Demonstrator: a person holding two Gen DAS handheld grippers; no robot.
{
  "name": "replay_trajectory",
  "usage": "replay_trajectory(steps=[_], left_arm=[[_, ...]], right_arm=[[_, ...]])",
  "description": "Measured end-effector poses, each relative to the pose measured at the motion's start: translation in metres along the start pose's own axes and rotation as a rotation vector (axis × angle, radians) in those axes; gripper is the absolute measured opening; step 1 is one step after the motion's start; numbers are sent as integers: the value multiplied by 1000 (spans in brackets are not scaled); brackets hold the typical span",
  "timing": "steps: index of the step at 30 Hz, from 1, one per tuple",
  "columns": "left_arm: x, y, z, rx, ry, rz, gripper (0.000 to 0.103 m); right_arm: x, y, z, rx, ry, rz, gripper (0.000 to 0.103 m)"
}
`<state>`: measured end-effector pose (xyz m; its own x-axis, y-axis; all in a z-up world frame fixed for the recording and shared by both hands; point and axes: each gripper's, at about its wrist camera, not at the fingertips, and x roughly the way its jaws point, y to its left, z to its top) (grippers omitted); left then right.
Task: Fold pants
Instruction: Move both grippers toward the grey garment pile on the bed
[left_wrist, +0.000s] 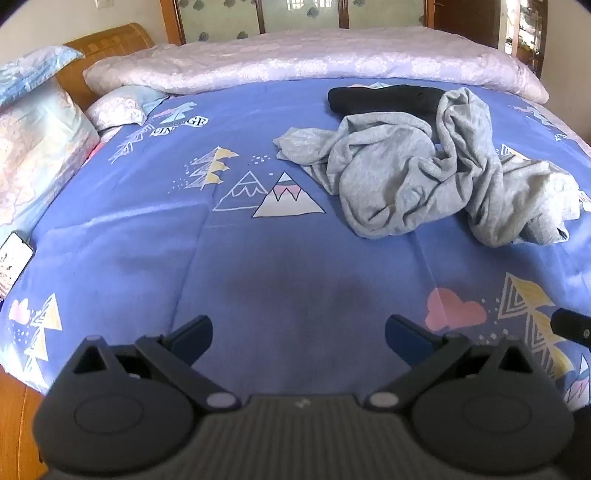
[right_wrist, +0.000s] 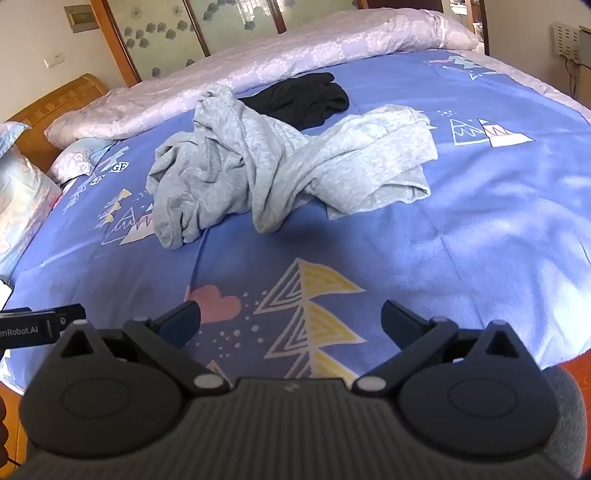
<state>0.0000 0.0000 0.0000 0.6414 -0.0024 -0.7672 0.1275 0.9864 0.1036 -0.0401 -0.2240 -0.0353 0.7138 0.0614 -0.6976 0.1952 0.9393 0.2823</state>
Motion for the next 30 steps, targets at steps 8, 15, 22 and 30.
replay_trajectory(steps=[8, 15, 22, 30], left_arm=[[13, 9, -6, -43, 32, -65, 103], [-5, -1, -11, -83, -12, -195, 103], [-37, -15, -15, -52, -199, -182, 103], [-36, -13, -12, -44, -217, -175, 103]], right_arm=[[5, -6, -1, 16, 7, 2, 103], [-9, -13, 19, 59, -13, -3, 103], [-41, -4, 38, 28, -53, 37, 103], [-23, -5, 27, 118, 1, 53, 103]])
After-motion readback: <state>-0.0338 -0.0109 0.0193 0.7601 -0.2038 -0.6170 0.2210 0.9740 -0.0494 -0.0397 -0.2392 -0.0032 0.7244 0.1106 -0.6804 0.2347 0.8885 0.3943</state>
